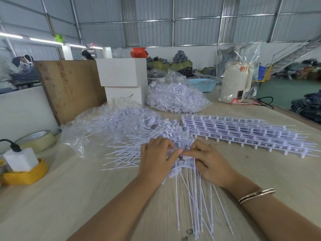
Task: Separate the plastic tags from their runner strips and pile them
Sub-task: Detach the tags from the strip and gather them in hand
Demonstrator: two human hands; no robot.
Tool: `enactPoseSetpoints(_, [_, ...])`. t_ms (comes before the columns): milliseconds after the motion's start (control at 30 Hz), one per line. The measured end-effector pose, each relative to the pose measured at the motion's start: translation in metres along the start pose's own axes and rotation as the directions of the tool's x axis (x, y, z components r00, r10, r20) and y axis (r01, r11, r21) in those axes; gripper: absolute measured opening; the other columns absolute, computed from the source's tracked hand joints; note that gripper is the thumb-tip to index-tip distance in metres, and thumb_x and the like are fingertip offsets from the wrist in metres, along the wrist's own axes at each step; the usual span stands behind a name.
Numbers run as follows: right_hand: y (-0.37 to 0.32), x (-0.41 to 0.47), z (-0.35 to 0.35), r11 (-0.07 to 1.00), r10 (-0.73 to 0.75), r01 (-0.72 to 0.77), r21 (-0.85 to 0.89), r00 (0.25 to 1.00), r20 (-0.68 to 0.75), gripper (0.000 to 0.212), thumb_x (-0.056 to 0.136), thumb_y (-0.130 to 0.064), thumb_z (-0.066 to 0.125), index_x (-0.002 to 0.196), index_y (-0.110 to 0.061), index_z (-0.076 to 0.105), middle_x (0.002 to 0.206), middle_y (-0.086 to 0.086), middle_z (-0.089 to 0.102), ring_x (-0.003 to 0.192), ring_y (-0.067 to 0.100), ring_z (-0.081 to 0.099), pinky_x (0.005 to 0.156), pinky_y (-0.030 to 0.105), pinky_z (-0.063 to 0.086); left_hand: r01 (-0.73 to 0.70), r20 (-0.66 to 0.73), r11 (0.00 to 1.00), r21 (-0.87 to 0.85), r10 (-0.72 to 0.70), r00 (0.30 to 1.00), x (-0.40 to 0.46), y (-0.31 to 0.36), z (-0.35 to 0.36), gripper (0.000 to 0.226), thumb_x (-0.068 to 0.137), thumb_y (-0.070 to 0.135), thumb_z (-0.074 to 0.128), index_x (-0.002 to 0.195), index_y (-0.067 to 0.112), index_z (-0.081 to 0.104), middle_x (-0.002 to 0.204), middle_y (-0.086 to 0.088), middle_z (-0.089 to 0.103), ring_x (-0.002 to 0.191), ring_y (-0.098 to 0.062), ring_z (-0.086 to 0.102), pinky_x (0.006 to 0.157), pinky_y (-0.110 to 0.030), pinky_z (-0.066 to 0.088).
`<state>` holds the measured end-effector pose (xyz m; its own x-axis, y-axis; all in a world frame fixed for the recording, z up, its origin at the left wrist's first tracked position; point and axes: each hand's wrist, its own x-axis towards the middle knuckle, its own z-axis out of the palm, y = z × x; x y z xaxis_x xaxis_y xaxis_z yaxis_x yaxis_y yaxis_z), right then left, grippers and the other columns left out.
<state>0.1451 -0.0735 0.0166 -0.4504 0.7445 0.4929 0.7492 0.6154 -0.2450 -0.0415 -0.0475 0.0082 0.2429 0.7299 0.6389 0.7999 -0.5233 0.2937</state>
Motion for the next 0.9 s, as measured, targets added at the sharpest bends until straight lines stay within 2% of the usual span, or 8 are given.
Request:
enactPoseSetpoints(100, [-0.004,0.000,-0.002,0.996,0.046,-0.043,-0.083,0.999,0.026,0.048,0.078,0.000,0.042,0.114,-0.018,0.068,0.090,0.007,0.054,0.085,0.024,0.052,0.074,0.039,0.039,0.046,-0.011,0.998,0.049,-0.046,0.999,0.002,0.002,-0.005,0.037,0.086,0.056,0.048,0.104,0.025,0.055,0.100,0.010,0.053,0.097,-0.011,0.048,0.075,-0.026,0.020])
enactPoseSetpoints(200, [-0.005,0.001,-0.015,0.986,0.157,-0.163,-0.023,0.974,-0.163,0.043,0.076,0.014,0.047,0.098,-0.011,0.073,0.091,0.007,0.057,0.082,0.019,0.053,0.075,0.035,0.039,0.075,-0.011,0.997,0.007,-0.075,0.997,0.002,0.003,-0.023,0.044,0.086,0.063,0.031,0.072,0.025,0.047,0.068,0.013,0.049,0.068,-0.012,0.052,0.061,-0.027,0.032])
enactPoseSetpoints(267, [-0.006,0.000,-0.031,0.961,0.256,-0.272,-0.054,0.944,-0.208,0.032,0.079,0.008,0.045,0.076,-0.013,0.069,0.084,0.003,0.059,0.070,0.014,0.053,0.067,0.029,0.037,0.151,0.146,0.982,0.111,-0.166,0.975,0.000,0.005,-0.036,0.063,0.083,0.069,0.017,0.055,0.021,0.045,0.052,0.007,0.047,0.053,-0.013,0.051,0.050,-0.025,0.035])
enactPoseSetpoints(333, [-0.004,-0.006,-0.045,0.873,0.418,-0.404,-0.272,0.908,-0.007,0.027,0.087,-0.008,0.040,0.073,-0.012,0.063,0.082,0.002,0.063,0.068,0.016,0.055,0.065,0.030,0.044,0.150,0.329,0.949,0.278,-0.241,0.913,-0.003,0.011,-0.042,0.077,0.082,0.075,0.011,0.049,0.017,0.051,0.050,0.004,0.050,0.051,-0.013,0.054,0.055,-0.024,0.044])
enactPoseSetpoints(433, [-0.009,-0.017,-0.054,0.758,0.638,-0.470,-0.452,0.677,0.367,0.026,0.090,-0.023,0.039,0.089,-0.014,0.063,0.090,0.002,0.065,0.078,0.018,0.060,0.074,0.032,0.049,0.034,0.476,0.932,0.362,-0.216,0.852,-0.009,0.024,-0.042,0.077,0.081,0.078,0.008,0.053,0.017,0.046,0.054,0.003,0.046,0.054,-0.014,0.049,0.057,-0.024,0.040])
enactPoseSetpoints(600, [-0.029,-0.012,-0.038,0.850,0.463,-0.520,-0.090,0.654,0.598,0.021,0.085,-0.020,0.051,0.082,-0.006,0.066,0.072,-0.004,0.059,0.067,0.010,0.052,0.063,0.023,0.039,0.019,0.517,0.953,0.301,-0.180,0.837,-0.016,0.032,-0.034,0.073,0.080,0.080,0.012,0.054,0.018,0.039,0.054,0.003,0.044,0.051,-0.013,0.045,0.053,-0.025,0.033])
enactPoseSetpoints(733, [-0.038,-0.009,-0.026,0.860,0.357,-0.504,0.080,0.706,0.611,0.035,0.089,-0.010,0.042,0.068,-0.032,0.061,0.061,-0.019,0.054,0.060,-0.011,0.051,0.059,0.007,0.037,0.038,0.496,0.969,0.245,-0.159,0.854,-0.019,0.032,-0.028,0.068,0.077,0.082,0.015,0.065,0.021,0.043,0.066,0.007,0.047,0.058,-0.008,0.044,0.051,-0.025,0.028])
enactPoseSetpoints(900, [-0.036,-0.008,-0.019,0.798,0.320,-0.549,0.247,0.734,0.599,0.035,0.088,-0.002,0.041,0.079,-0.021,0.070,0.053,-0.021,0.058,0.056,-0.011,0.050,0.056,0.004,0.036,0.027,0.555,0.975,0.219,-0.147,0.819,-0.016,0.023,-0.030,0.059,0.072,0.083,0.031,0.083,0.027,0.044,0.083,0.012,0.045,0.074,-0.011,0.046,0.056,-0.028,0.028])
